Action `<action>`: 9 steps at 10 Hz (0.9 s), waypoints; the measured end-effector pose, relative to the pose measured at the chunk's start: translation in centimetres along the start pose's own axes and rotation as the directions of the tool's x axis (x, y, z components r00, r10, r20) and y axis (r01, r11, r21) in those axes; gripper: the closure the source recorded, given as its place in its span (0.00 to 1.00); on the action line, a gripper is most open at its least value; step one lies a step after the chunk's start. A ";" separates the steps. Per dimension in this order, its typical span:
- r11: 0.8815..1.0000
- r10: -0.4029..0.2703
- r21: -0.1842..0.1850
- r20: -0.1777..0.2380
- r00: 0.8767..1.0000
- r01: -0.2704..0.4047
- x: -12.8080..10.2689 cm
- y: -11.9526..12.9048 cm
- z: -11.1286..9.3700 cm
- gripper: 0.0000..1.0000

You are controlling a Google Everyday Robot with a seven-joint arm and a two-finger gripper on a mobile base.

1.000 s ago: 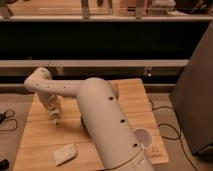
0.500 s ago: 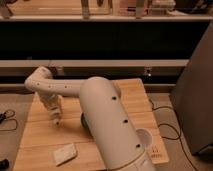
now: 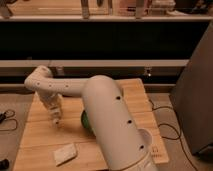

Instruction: Place the bottle in the ceramic bowl

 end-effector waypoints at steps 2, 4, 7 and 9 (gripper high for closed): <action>1.000 0.002 0.004 -0.001 1.000 -0.002 -0.1 -0.1 -0.4 0.99; 1.000 0.000 0.003 0.001 1.000 0.000 -0.2 -0.2 -0.6 0.84; 1.000 -0.003 0.000 0.001 1.000 0.003 -0.6 -0.1 -0.9 0.54; 1.000 0.000 -0.002 0.000 1.000 0.000 -0.8 0.0 -1.0 0.34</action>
